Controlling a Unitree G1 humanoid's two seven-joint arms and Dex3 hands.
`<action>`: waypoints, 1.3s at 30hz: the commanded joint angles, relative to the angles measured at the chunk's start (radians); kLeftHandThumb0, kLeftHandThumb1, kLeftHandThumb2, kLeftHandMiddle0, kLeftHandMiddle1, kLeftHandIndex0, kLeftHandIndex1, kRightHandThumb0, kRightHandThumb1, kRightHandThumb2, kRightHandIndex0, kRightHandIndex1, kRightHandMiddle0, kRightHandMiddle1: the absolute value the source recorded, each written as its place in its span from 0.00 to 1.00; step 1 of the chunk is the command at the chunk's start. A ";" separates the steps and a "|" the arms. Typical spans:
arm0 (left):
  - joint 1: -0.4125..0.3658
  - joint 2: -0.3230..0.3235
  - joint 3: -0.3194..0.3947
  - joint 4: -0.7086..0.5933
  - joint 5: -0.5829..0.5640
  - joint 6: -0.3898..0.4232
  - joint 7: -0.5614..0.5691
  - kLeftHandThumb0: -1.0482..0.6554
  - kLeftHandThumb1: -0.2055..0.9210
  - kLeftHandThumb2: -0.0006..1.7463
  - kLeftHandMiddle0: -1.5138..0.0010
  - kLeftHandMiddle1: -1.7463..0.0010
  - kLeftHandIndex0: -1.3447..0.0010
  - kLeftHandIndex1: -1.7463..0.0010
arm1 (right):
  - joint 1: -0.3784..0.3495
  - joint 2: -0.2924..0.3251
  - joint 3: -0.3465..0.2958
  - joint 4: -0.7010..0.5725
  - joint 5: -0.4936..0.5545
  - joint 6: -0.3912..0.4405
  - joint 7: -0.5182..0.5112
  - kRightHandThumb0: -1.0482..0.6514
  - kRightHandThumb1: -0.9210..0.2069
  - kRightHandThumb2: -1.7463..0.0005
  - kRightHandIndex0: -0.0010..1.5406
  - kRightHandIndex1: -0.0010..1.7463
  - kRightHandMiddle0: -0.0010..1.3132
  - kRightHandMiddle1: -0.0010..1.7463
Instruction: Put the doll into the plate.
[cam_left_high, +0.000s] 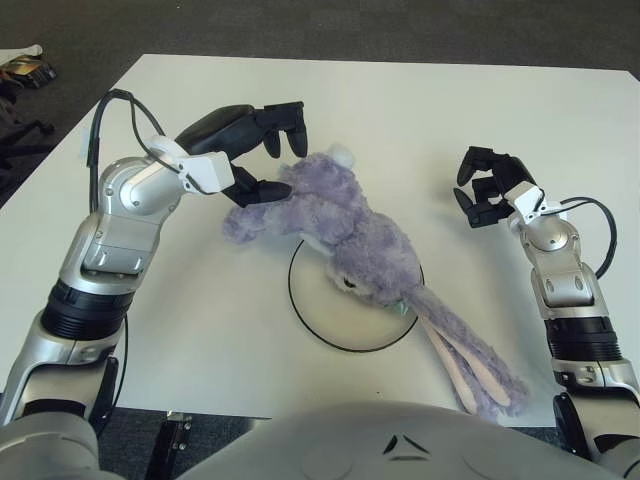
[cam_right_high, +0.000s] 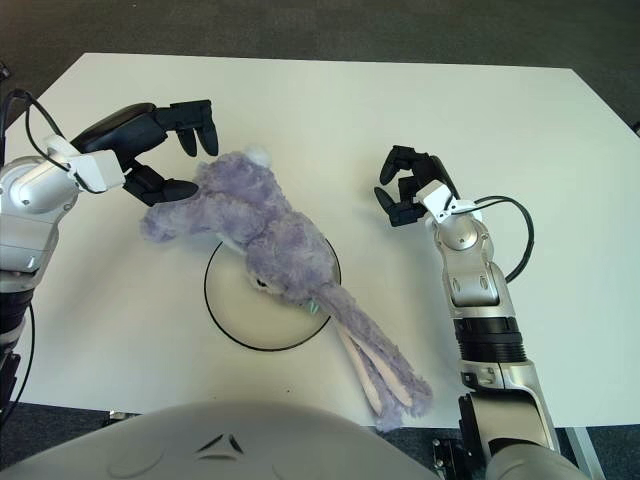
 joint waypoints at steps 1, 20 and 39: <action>0.015 -0.011 0.014 0.027 0.035 -0.065 0.044 0.26 0.55 0.51 0.73 0.02 0.99 0.27 | 0.003 -0.008 -0.003 0.004 0.003 -0.017 0.005 0.32 0.62 0.19 0.76 1.00 0.52 1.00; 0.043 0.030 0.006 0.073 0.045 -0.175 -0.020 0.18 0.67 0.39 0.94 0.64 1.00 0.64 | 0.006 -0.007 -0.004 0.007 0.005 -0.015 0.014 0.32 0.62 0.19 0.75 1.00 0.52 1.00; 0.108 0.067 0.014 -0.005 -0.003 -0.130 -0.141 0.08 0.88 0.24 0.93 0.90 1.00 0.87 | 0.006 -0.023 0.007 0.018 -0.007 -0.047 0.027 0.32 0.61 0.19 0.80 1.00 0.52 1.00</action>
